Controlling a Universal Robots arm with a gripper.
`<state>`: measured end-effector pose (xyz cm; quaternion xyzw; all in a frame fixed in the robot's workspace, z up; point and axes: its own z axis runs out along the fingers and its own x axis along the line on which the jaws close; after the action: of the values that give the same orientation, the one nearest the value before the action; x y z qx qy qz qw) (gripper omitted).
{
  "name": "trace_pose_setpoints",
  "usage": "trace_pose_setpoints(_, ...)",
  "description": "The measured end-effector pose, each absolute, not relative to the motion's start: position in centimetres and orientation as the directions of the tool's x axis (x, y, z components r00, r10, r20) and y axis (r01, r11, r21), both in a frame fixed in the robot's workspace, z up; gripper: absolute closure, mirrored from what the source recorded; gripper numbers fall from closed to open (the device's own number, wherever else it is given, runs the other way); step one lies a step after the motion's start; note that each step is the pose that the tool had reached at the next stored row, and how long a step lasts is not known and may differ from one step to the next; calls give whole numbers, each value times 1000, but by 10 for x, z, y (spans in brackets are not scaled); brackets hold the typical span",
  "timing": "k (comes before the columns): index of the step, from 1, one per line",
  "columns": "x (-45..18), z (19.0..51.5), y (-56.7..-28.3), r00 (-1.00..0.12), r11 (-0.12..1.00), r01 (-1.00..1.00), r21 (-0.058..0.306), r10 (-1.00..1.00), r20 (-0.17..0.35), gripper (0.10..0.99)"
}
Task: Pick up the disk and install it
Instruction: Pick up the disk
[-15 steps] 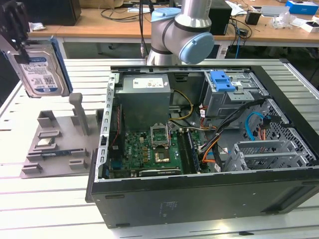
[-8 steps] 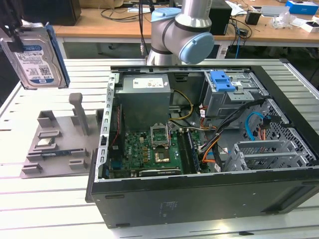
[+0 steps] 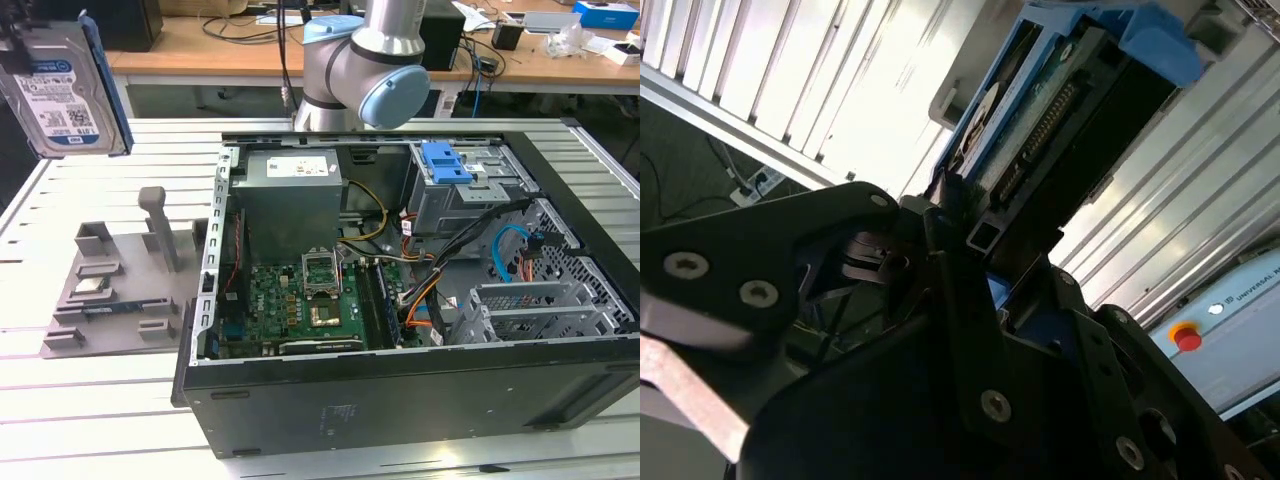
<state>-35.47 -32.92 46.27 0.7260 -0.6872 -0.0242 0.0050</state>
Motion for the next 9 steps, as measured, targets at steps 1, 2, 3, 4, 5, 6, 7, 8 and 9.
trace_pose_setpoints(1,-355,469,-329,54,-55,-998,41,-998,-28,718)
trace_pose_setpoints(2,-355,477,-329,54,-55,-998,41,-998,-28,718)
trace_pose_setpoints(3,-355,483,-329,54,-55,-998,41,-998,-28,718)
trace_pose_setpoints(4,-355,486,-329,54,-55,-998,41,-998,-28,718)
trace_pose_setpoints(5,-355,488,-329,54,-55,-998,41,-998,-29,718)
trace_pose_setpoints(6,-355,490,-329,54,-55,-998,41,-998,-29,718)
trace_pose_setpoints(7,-355,492,-329,54,-55,-998,41,-998,-29,718)
trace_pose_setpoints(8,-355,493,-329,54,-55,-998,41,-998,-29,718)
trace_pose_setpoints(9,-355,495,-329,54,-55,-998,41,-998,-29,718)
